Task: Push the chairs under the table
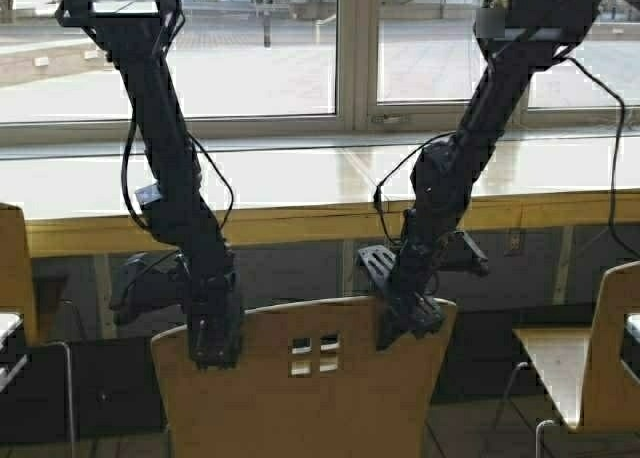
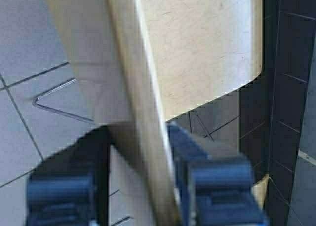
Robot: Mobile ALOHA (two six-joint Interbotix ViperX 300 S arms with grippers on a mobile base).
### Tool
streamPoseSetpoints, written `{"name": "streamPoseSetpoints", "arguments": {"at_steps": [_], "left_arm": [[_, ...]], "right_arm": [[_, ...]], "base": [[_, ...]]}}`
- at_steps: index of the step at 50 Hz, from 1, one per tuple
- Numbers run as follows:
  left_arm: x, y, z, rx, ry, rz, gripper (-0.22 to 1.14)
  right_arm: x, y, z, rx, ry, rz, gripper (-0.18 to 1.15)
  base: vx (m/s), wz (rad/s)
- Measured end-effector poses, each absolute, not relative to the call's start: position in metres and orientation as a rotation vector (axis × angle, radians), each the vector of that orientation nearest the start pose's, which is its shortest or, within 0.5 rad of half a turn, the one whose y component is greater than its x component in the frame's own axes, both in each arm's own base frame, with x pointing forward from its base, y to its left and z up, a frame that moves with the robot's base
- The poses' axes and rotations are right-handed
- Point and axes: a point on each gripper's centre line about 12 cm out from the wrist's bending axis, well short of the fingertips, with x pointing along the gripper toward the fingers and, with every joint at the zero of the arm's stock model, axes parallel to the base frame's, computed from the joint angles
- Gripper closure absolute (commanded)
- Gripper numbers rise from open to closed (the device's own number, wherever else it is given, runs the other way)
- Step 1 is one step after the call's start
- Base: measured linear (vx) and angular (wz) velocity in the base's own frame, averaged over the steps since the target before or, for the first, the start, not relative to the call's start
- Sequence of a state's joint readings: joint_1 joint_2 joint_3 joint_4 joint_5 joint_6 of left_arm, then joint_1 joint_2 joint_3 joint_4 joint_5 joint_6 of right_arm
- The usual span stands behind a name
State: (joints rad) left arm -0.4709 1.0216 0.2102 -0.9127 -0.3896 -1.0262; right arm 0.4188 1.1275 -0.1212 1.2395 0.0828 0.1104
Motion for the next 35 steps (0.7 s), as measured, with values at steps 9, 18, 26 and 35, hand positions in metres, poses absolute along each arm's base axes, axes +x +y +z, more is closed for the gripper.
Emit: {"name": "streamPoseSetpoints", "arguments": {"at_steps": [9,18,26,35], "left_arm": [[0.417,-0.170,-0.144,-1.388,0.708,0.719,0.68],[0.415,-0.167,-0.145,-1.386,0.710,0.729,0.68],[0.412,-0.165,-0.146,-1.380,0.713,0.735,0.68],[0.408,-0.164,-0.144,-1.375,0.726,0.742,0.68]], "right_arm": [[0.467,0.219,-0.155,1.034,1.156,-0.309,0.78],[0.463,0.220,-0.158,1.037,1.180,-0.306,0.78],[0.459,0.220,-0.158,1.035,1.198,-0.306,0.78],[0.454,0.219,-0.156,1.035,1.213,-0.313,0.78]], "base": [[0.12,0.06],[0.16,0.03],[0.20,0.02],[0.21,0.03]]}}
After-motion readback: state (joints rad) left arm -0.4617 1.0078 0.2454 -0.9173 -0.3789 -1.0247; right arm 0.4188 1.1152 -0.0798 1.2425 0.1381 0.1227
